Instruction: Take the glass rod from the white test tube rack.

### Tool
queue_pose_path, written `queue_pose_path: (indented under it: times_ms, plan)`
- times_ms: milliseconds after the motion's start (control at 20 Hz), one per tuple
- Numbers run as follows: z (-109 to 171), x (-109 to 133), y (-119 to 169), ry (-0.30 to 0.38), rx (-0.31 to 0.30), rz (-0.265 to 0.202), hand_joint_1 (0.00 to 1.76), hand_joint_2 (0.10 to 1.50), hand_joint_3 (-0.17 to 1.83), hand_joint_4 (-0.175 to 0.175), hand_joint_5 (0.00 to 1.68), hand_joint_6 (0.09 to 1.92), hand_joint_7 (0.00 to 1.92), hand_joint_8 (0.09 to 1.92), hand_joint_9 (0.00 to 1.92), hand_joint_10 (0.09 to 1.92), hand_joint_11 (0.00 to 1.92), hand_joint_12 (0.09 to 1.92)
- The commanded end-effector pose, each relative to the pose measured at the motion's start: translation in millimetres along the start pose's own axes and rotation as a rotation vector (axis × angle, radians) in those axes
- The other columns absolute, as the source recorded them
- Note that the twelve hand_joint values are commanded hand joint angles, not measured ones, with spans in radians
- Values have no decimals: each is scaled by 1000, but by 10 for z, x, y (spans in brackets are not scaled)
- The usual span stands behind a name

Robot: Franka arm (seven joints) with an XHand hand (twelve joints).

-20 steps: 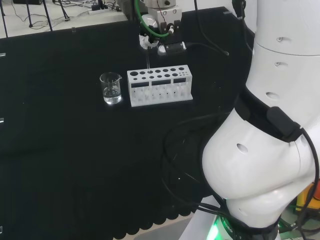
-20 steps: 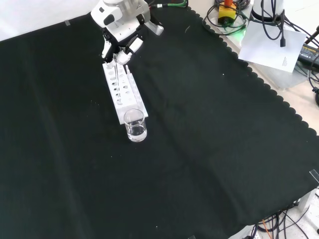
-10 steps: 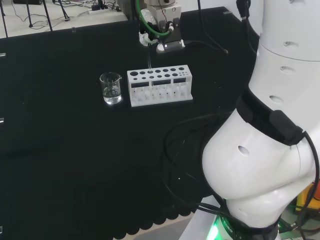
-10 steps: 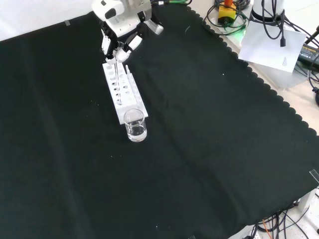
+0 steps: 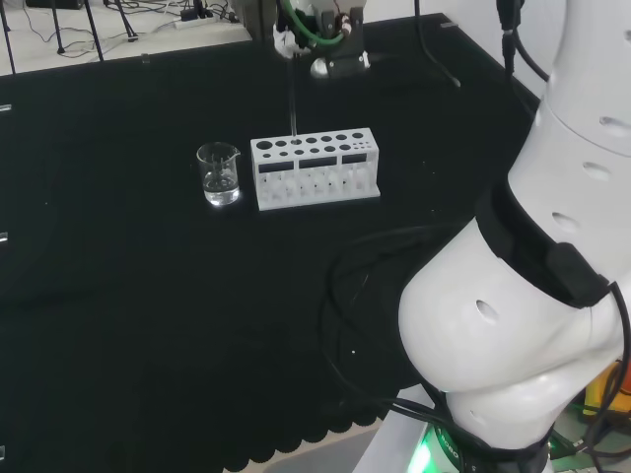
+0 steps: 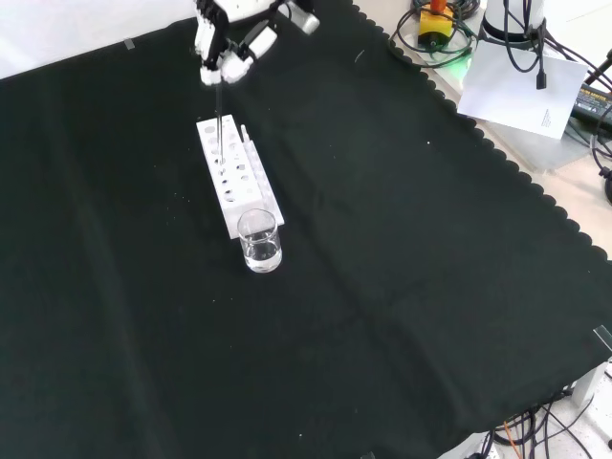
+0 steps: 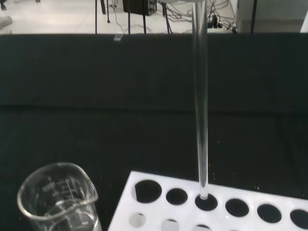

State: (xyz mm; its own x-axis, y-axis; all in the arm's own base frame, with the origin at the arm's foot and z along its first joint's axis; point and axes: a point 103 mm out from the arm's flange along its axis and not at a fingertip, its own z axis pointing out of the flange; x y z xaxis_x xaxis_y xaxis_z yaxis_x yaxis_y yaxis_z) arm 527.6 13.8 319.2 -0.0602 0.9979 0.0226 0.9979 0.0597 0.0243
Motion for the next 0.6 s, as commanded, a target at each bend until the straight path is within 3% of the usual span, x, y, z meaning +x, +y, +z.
queue_pose_path:
  times_ms: [50,200,600]
  plan:
    - [-355,90,-239,-2,11,3,1318,1088,-175,-175,1298,203,1240,898,1562,909,1629,650]
    - [-530,145,-346,-14,-10,-1,1318,1088,-175,-175,1305,187,1240,899,1565,905,1632,644]
    - [-658,257,-435,-23,-38,-29,1318,1088,-175,-175,1313,170,1239,903,1567,902,1634,641]
